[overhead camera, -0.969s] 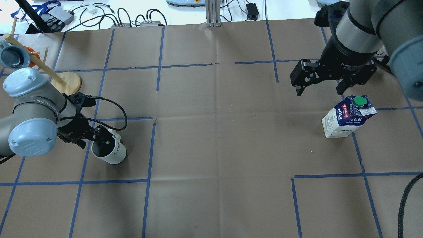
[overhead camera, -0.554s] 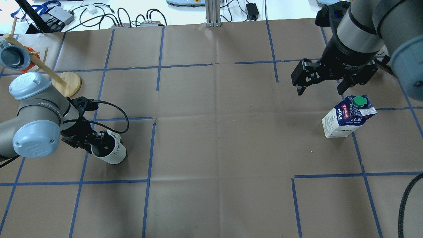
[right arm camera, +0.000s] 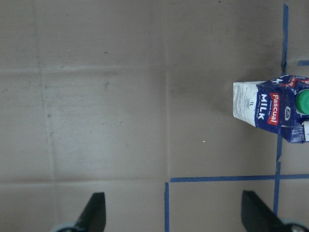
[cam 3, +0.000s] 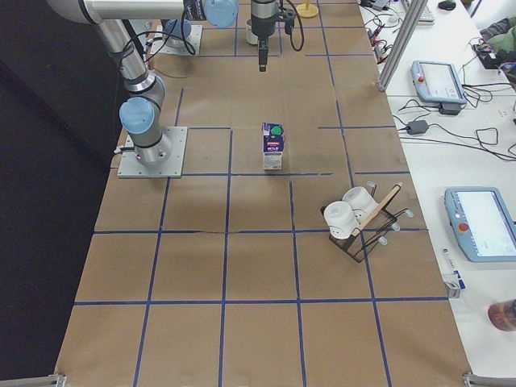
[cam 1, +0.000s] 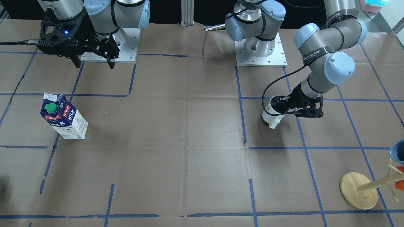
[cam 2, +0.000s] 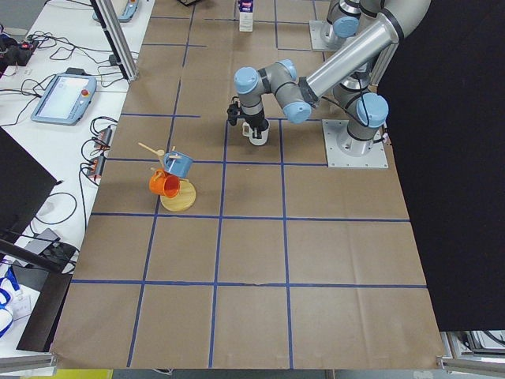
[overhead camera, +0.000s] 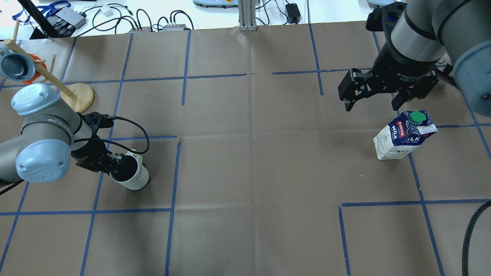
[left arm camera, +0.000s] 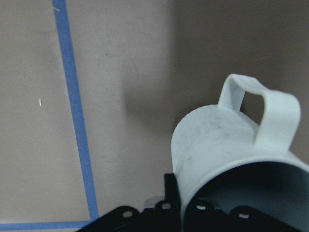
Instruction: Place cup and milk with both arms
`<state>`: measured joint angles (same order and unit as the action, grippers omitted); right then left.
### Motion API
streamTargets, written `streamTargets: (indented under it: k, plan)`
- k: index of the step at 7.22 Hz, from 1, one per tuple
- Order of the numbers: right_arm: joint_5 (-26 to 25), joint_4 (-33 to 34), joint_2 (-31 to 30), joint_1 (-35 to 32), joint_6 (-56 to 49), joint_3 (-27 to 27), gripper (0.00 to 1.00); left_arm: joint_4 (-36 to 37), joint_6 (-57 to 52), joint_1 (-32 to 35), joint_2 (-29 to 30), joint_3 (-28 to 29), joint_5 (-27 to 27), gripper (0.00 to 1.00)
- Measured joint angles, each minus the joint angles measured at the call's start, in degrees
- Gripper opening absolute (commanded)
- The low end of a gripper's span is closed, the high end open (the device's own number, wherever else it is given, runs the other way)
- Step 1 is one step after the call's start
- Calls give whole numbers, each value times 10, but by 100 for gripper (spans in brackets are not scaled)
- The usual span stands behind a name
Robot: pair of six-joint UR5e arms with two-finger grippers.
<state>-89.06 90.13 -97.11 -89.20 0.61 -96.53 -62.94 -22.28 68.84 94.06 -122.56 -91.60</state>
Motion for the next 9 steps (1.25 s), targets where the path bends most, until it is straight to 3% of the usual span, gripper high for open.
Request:
streamTargets:
  k: [2, 4, 7, 9]
  plan:
    - [1, 0, 1, -1, 0, 2, 100, 1, 58, 27, -2, 20, -1, 0]
    - [0, 3, 2, -1, 1, 9, 100, -1, 168, 128, 26, 82, 11, 0]
    - [-4, -8, 47, -2, 1, 59, 100, -23, 341, 294, 183, 300, 35, 0]
    - [-5, -15, 62, -3, 1, 69, 100, -101, 384, 348, 303, 482, 35, 0]
